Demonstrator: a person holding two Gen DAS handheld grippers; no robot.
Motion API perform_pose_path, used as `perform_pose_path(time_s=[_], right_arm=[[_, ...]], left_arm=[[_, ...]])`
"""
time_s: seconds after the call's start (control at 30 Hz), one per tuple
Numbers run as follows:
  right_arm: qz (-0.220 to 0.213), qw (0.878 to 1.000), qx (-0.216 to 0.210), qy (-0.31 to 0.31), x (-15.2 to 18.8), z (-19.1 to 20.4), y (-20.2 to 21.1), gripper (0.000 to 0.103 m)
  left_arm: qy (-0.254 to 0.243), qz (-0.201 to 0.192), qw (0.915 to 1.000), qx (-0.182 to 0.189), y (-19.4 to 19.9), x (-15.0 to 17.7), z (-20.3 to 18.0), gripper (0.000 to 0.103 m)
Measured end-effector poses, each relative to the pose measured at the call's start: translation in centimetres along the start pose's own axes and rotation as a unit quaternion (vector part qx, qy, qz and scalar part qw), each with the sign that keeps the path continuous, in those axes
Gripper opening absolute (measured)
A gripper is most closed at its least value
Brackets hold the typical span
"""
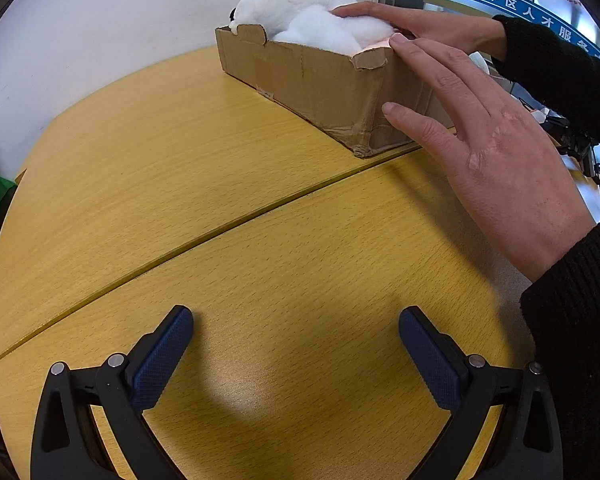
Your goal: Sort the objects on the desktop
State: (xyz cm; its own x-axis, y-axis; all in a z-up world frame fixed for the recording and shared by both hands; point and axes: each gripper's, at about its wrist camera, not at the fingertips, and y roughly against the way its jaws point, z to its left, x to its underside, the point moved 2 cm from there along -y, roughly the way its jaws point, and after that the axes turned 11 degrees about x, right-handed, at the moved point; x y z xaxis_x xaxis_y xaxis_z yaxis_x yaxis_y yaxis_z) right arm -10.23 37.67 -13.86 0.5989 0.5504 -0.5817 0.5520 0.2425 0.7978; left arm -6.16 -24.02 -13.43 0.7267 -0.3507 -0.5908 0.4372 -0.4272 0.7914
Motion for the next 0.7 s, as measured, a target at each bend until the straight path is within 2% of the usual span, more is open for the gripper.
perform_pose_path(time_s=[0.7], right_arm=[[-0.001, 1.0, 0.0, 0.0, -0.05, 0.21, -0.06, 0.103]], left_arm=[[0.0, 0.0, 1.0, 0.0, -0.06, -0.03, -0.02, 0.103]])
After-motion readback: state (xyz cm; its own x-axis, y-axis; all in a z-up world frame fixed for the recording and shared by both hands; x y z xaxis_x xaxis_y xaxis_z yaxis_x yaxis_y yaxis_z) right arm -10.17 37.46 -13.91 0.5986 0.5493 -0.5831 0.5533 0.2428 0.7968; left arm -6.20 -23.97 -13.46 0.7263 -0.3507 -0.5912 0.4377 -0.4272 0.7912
